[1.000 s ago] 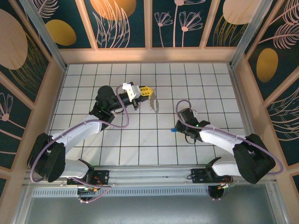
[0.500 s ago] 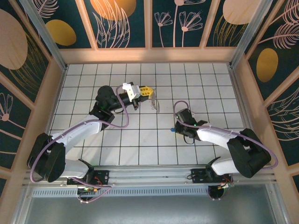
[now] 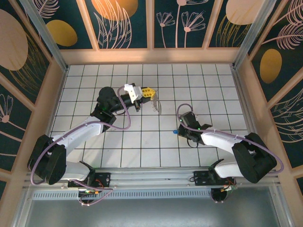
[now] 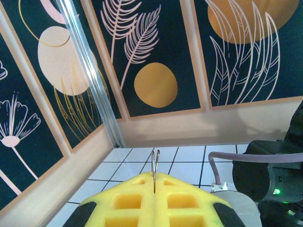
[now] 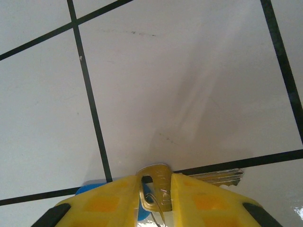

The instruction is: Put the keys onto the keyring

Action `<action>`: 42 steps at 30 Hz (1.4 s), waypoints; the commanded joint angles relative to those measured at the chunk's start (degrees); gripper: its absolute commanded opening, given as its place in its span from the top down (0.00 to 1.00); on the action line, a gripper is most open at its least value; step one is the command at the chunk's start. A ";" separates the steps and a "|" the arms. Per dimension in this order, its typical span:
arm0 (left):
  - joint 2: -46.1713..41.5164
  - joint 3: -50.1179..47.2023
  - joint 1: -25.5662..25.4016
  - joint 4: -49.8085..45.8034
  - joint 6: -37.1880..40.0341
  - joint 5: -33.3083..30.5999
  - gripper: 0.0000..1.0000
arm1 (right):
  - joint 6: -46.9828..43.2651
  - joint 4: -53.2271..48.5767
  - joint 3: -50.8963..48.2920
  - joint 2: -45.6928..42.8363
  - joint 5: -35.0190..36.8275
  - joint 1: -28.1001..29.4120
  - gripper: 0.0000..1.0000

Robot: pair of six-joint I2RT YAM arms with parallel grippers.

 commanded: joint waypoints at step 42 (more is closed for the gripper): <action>-0.03 1.47 -0.34 2.53 -1.08 0.29 1.00 | 0.37 -1.26 -2.34 -3.06 -2.03 -0.20 0.84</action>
